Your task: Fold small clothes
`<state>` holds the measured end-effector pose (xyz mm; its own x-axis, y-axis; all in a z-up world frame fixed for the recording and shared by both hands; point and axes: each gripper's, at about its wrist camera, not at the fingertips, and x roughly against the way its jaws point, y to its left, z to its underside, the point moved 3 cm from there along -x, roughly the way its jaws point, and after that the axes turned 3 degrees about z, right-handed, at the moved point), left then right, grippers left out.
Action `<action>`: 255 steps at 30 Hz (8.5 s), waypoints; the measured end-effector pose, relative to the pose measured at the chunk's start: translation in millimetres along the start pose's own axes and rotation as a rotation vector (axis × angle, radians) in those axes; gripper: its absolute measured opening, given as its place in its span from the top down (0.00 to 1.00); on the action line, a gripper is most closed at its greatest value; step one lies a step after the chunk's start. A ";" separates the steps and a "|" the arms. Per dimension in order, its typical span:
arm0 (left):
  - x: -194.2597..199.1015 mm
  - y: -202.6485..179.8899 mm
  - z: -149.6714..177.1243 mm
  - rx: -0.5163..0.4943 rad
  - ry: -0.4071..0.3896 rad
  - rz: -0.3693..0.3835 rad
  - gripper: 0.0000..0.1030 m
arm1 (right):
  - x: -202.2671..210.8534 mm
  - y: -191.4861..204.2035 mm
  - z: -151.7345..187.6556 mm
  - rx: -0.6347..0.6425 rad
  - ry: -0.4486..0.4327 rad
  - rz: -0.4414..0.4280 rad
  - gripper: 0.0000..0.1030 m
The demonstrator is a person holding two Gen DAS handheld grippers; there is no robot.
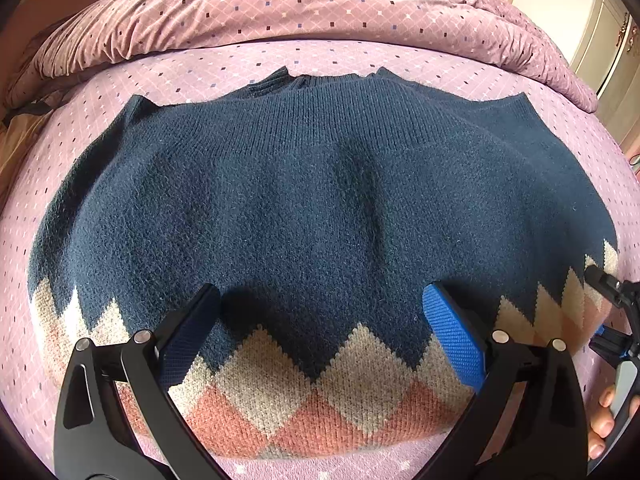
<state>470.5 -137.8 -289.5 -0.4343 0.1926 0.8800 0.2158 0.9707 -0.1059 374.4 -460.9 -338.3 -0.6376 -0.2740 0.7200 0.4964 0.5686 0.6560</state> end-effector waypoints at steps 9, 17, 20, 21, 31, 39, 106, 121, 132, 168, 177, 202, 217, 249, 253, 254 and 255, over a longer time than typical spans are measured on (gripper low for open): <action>-1.6 -1.4 -0.8 0.001 0.003 0.000 0.03 | -5.1 -4.2 6.4 -0.089 0.009 -0.004 0.33; -3.4 1.1 -0.6 -0.001 0.002 0.010 0.03 | -7.8 22.3 -4.6 0.000 -0.056 0.021 0.65; -5.4 1.4 -0.7 0.001 0.005 0.010 0.03 | -0.5 44.1 -1.4 0.123 -0.105 0.111 0.68; -6.7 1.8 -1.2 0.002 0.008 0.012 0.03 | 0.7 50.1 -1.1 0.145 -0.117 0.130 0.69; -25.1 1.3 -7.1 -0.008 0.027 -0.020 0.03 | 33.6 138.0 16.4 0.337 -0.207 0.135 0.70; 15.6 35.1 -10.3 0.033 -0.002 0.069 0.07 | 34.5 201.2 43.4 0.482 -0.259 0.169 0.71; 98.4 218.3 -32.2 0.058 -0.109 0.184 0.06 | -29.9 291.8 146.2 0.867 -0.050 0.181 0.25; 80.7 145.1 -51.4 -0.071 -0.107 0.304 0.03 | -12.2 244.5 101.9 0.778 -0.101 0.259 0.25; 32.0 178.4 -23.6 0.191 0.074 0.575 0.33 | -10.2 224.1 92.3 0.740 -0.107 0.275 0.25; 62.7 203.1 50.5 0.035 -0.054 0.069 0.94 | -27.5 252.7 149.6 0.861 -0.076 0.288 0.25; 59.4 193.0 48.3 -0.021 -0.043 0.006 0.94 | -20.2 283.0 166.9 0.954 -0.029 0.161 0.25; 62.2 200.5 51.8 0.002 -0.060 0.022 0.84 | -91.2 281.4 217.7 1.189 0.245 0.061 0.02; 63.2 233.2 43.3 0.148 -0.050 -0.042 0.05 | -110.4 218.6 110.5 0.635 0.360 -0.067 0.02; -29.6 295.0 6.4 0.434 0.096 0.767 0.03 | -149.1 218.1 132.6 0.483 0.472 -0.154 0.09; -34.9 296.4 8.0 0.448 0.098 0.811 0.03 | -151.6 221.9 133.1 0.483 0.475 -0.153 0.09; -35.8 297.2 8.2 0.452 0.102 0.826 0.03 | -152.0 222.8 133.0 0.483 0.477 -0.153 0.09; -36.2 297.9 8.2 0.455 0.105 0.840 0.03 | -151.4 220.6 133.1 0.484 0.479 -0.154 0.09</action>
<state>543.4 145.6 -356.7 -0.2069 0.8585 0.4692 0.0514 0.4885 -0.8711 502.1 -190.7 -332.8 -0.2941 -0.6281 0.7205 0.0319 0.7469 0.6642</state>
